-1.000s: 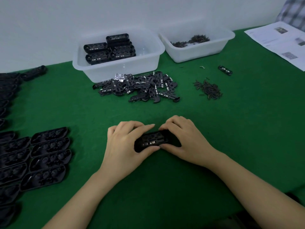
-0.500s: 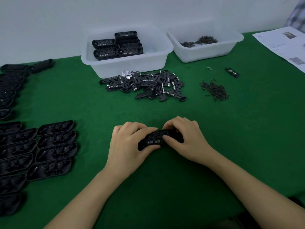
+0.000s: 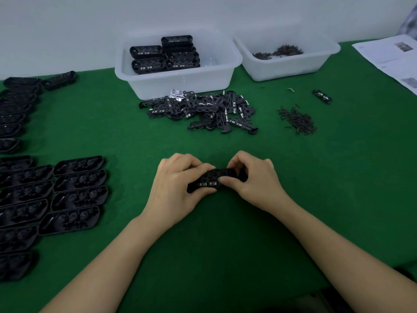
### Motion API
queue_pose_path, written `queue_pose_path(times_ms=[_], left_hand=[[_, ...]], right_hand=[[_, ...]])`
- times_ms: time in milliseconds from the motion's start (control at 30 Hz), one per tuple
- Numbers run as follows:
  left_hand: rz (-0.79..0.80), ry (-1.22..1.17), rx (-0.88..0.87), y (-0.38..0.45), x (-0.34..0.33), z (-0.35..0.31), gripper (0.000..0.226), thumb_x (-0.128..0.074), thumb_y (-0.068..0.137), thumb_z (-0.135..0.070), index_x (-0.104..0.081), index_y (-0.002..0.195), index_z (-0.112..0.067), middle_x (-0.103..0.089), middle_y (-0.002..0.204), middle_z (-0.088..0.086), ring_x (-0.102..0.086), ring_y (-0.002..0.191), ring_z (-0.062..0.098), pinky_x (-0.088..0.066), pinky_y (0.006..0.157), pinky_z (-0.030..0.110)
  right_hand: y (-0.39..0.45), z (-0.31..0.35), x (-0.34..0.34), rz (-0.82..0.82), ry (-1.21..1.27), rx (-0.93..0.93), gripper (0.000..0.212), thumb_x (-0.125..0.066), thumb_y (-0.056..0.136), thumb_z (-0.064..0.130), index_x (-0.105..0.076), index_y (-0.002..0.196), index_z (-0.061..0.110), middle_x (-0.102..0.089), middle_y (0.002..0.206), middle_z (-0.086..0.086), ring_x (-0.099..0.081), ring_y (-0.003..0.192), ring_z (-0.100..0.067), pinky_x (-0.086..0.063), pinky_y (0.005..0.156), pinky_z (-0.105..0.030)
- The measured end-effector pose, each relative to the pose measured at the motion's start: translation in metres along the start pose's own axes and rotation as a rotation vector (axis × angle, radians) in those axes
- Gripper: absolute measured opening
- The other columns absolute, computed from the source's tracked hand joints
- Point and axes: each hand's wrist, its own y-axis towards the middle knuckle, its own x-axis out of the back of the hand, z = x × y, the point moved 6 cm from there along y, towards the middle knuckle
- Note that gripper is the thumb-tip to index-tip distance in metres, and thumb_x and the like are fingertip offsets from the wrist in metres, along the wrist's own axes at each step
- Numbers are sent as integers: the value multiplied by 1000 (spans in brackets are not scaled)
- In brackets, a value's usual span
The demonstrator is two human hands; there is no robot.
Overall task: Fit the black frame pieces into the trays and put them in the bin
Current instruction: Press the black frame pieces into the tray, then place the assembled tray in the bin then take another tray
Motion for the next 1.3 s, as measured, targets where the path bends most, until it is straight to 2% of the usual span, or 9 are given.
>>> queue_pose_path(times_ms=[133, 267, 433, 667, 867, 1000, 1067, 1200, 1300], left_hand=[[13, 9, -3, 0, 0, -1, 35, -74, 71, -34, -71, 102, -20, -60, 86, -4, -52, 83, 17, -35, 72, 33], [39, -10, 28, -1, -1, 1, 36, -79, 70, -30, -70, 104, -20, -62, 88, -5, -55, 83, 19, -39, 72, 37], [49, -35, 51, 0, -2, 4, 38, -79, 70, -31, -69, 107, -24, -60, 92, -9, -52, 87, 15, -32, 76, 31], [38, -44, 45, 0, -2, 4, 39, -80, 70, -30, -69, 106, -23, -61, 93, -8, -54, 89, 16, -36, 77, 34], [79, -97, 93, 2, -3, 7, 39, -78, 72, -28, -69, 109, -21, -60, 94, -7, -53, 89, 15, -41, 81, 36], [83, -294, 180, 3, -1, 15, 44, -76, 72, -34, -65, 114, -25, -59, 98, -11, -55, 92, 4, -42, 86, 20], [-17, -451, 265, 3, 5, 25, 42, -72, 75, -38, -61, 114, -28, -60, 99, -12, -55, 91, 2, -39, 82, 11], [-420, -795, 545, -5, 19, 51, 18, -56, 83, -26, -58, 100, -23, -58, 84, -17, -54, 81, 2, -43, 74, 14], [-479, -771, 543, -5, 22, 50, 6, -54, 84, -27, -57, 89, -29, -55, 74, -7, -51, 68, 7, -41, 63, 16]], right_hand=[[-2, 3, 0, -64, -33, 30, 36, -67, 66, 56, -47, 79, 29, -51, 74, 16, -48, 73, -5, -25, 73, -30], [-10, 7, -1, 26, -22, 177, 55, -71, 61, 56, -50, 103, 27, -46, 95, 16, -40, 82, 3, -27, 78, -24], [-14, 6, 4, 51, 63, 220, 33, -70, 76, 27, -55, 105, 23, -49, 95, 15, -46, 79, 3, -38, 82, -29], [-8, 6, 1, 47, 40, 183, 16, -63, 83, 22, -57, 97, 23, -55, 90, 13, -46, 81, -3, -33, 80, -30], [-12, 12, -1, 80, -69, 285, 43, -71, 74, 36, -56, 111, 18, -49, 105, 6, -45, 97, -8, -37, 89, -30], [-3, 27, 6, 60, -287, 411, 38, -74, 73, 30, -62, 104, 11, -58, 97, -1, -51, 89, -19, -42, 80, -36], [10, 32, 15, 87, -301, 429, 38, -74, 73, 30, -63, 104, 12, -58, 95, 1, -50, 89, -17, -37, 79, -30], [64, 56, 60, -5, -175, 417, 34, -72, 73, 30, -64, 103, 16, -51, 87, 11, -43, 79, 1, -30, 72, -11], [122, 83, 84, -83, -216, 470, 31, -70, 76, 30, -63, 102, 14, -47, 82, 11, -41, 73, -6, -27, 66, -19]])
